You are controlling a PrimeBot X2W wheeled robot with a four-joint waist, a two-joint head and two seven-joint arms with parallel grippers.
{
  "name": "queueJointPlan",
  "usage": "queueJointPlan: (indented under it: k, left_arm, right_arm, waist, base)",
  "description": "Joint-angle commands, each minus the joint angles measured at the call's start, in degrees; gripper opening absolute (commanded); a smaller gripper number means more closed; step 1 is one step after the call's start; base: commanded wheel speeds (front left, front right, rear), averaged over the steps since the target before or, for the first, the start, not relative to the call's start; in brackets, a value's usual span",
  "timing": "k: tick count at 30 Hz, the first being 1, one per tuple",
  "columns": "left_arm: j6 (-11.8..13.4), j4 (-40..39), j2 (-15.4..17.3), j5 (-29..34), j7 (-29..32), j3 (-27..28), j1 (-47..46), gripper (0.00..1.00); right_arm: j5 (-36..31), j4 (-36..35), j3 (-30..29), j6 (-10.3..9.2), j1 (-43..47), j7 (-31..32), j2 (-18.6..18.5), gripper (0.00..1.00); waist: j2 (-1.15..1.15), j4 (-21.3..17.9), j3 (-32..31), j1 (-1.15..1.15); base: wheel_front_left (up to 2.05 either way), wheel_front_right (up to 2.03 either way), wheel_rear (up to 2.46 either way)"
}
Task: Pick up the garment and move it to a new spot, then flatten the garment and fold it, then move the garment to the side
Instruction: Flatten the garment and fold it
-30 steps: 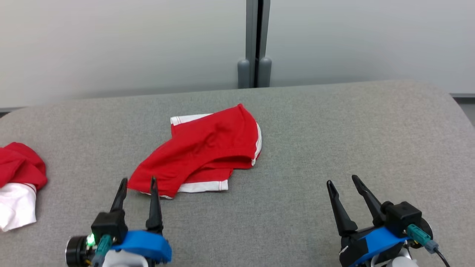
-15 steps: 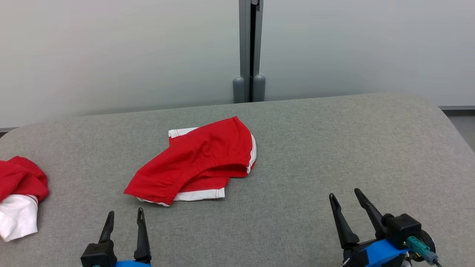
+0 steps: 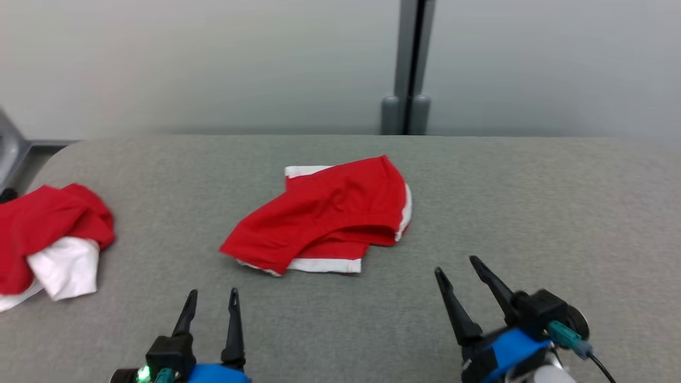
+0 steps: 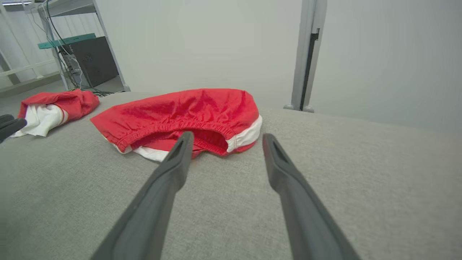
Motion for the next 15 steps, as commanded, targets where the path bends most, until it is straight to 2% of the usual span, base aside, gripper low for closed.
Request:
queueJointPlan:
  k: [1,9,15]
  left_arm:
    - [0.3,-0.1,0.0,-0.2,-0.2,-0.4,-1.7,1.00]
    - [1.4,-0.1,-0.1,-1.9,-0.2,-4.7,-3.7,1.00]
    - [2.4,-0.7,-0.1,-3.4,-0.2,-7.4,-4.7,1.00]
  right_arm:
    - [0.2,0.2,0.9,0.01,-1.4,0.0,-0.2,1.00]
    - [3.7,4.9,10.6,0.01,-9.6,-0.1,-0.8,1.00]
    - [7.3,11.4,14.6,0.01,-14.7,-0.1,-1.4,1.00]
  waist:
    - [0.00,2.8,2.4,0.00]
    - [0.00,12.6,6.9,0.00]
    - [0.00,18.6,9.9,0.00]
  base:
    - [0.00,0.00,0.00]
    - [0.00,0.00,0.00]
    - [0.00,0.00,0.00]
